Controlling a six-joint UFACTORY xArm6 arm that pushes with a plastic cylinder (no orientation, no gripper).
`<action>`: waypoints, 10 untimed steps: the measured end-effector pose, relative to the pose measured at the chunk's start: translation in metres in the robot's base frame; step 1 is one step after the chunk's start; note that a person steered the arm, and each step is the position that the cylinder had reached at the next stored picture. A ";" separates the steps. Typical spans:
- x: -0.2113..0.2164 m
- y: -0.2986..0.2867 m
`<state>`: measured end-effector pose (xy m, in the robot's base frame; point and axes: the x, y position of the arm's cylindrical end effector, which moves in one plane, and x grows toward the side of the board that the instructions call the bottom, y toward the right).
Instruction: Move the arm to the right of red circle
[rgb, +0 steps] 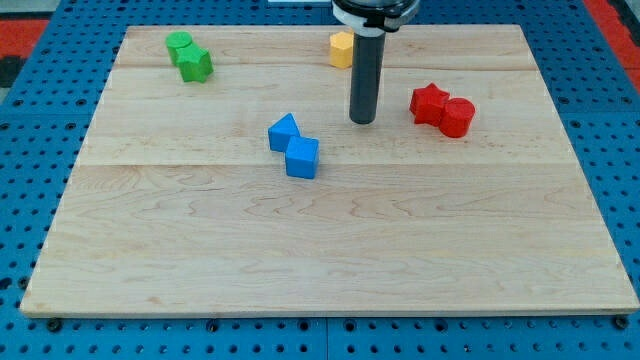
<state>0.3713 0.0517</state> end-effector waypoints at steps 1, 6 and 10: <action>0.000 0.008; 0.053 0.058; -0.017 0.132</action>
